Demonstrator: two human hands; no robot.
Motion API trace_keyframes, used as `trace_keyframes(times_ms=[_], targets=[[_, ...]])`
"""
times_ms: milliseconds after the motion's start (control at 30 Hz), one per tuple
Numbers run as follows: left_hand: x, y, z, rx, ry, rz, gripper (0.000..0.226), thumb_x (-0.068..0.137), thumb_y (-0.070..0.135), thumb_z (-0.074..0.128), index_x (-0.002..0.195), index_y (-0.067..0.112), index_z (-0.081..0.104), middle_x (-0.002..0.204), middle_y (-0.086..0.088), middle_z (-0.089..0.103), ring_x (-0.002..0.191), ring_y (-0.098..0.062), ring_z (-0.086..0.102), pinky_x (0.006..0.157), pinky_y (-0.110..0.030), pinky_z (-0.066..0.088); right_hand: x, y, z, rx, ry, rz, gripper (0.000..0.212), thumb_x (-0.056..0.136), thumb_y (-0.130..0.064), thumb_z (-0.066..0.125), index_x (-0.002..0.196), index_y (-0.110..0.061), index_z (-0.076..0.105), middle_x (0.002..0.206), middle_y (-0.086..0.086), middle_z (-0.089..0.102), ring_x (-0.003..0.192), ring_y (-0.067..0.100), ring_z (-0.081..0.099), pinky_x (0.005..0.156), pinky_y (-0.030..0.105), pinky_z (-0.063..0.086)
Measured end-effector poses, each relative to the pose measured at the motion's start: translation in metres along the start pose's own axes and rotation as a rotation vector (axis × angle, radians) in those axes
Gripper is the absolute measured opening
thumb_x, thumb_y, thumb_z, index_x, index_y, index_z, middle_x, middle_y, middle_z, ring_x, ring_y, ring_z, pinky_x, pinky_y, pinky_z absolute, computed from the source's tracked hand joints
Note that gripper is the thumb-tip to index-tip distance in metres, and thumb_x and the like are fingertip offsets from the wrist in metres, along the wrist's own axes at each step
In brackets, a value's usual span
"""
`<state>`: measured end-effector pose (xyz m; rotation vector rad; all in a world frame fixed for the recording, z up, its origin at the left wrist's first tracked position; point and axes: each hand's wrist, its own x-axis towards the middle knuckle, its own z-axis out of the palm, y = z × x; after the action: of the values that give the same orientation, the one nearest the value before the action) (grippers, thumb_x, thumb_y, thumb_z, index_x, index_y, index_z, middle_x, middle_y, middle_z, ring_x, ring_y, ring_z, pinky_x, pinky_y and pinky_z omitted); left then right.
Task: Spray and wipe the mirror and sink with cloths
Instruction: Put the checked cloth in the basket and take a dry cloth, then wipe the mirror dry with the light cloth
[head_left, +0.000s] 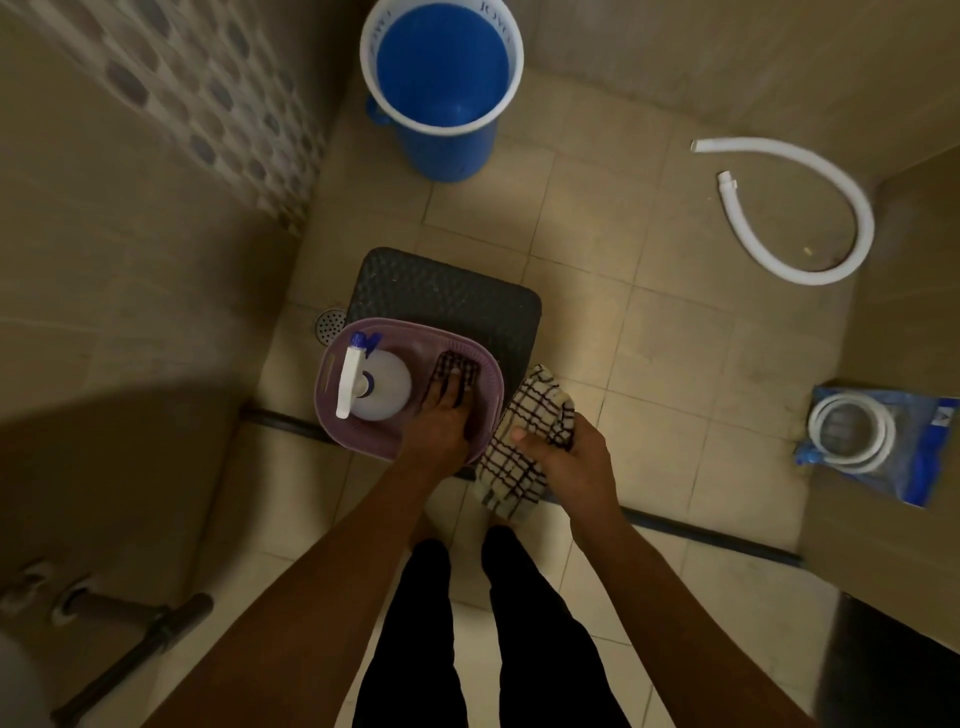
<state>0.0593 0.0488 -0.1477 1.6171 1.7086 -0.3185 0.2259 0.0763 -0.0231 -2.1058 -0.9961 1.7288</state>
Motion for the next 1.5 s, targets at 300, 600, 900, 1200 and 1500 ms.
trace_keyframes(times_ms=[300,600,900,1200,1500], targets=[[-0.068,0.037,-0.076,-0.865,0.262,-0.207,0.041,0.098,0.007,0.047,0.137,0.013,0.054,0.134,-0.009,0.061,0.12,-0.022,0.057,0.105,-0.037,0.045,-0.03,-0.023,-0.003,-0.021,-0.092,-0.127,0.038,0.078,-0.019,0.081,0.111,-0.027,0.064,0.106,-0.006,0.071,0.095,0.006,0.066,0.081,0.028,0.056],[-0.226,0.074,-0.149,-1.531,0.709,-0.203,0.036,0.099,0.024,0.052,0.132,0.012,0.061,0.122,-0.001,0.069,0.113,-0.009,0.065,0.096,-0.022,0.052,-0.117,-0.088,0.037,-0.287,-0.322,-0.542,0.051,0.085,-0.039,0.075,0.13,-0.022,0.059,0.116,-0.01,0.066,0.105,0.005,0.062,0.084,0.016,0.05],[-0.353,0.028,-0.147,-1.702,1.043,-0.3,0.027,0.092,0.016,0.064,0.119,0.011,0.065,0.108,-0.009,0.074,0.103,-0.024,0.07,0.083,-0.03,0.055,-0.231,-0.1,0.099,-0.514,-0.703,-0.876,0.025,0.082,-0.048,0.066,0.101,-0.032,0.068,0.093,-0.011,0.07,0.088,-0.001,0.064,0.079,0.029,0.056],[-0.513,0.004,-0.085,-2.007,1.303,-0.282,0.03,0.1,0.018,0.049,0.12,0.002,0.064,0.111,-0.022,0.072,0.096,-0.034,0.072,0.074,-0.038,0.06,-0.344,-0.043,0.16,-0.476,-0.972,-0.863,0.023,0.088,-0.029,0.074,0.109,-0.022,0.069,0.095,-0.005,0.074,0.087,0.006,0.07,0.076,0.03,0.059],[-0.675,-0.004,-0.011,-2.096,1.416,-0.246,0.035,0.096,0.028,0.052,0.121,0.009,0.066,0.114,-0.018,0.072,0.104,-0.035,0.07,0.088,-0.052,0.056,-0.476,0.013,0.199,-0.472,-1.104,-0.927,0.013,0.087,-0.013,0.072,0.1,-0.017,0.07,0.097,0.002,0.076,0.093,0.017,0.072,0.086,0.046,0.06]])
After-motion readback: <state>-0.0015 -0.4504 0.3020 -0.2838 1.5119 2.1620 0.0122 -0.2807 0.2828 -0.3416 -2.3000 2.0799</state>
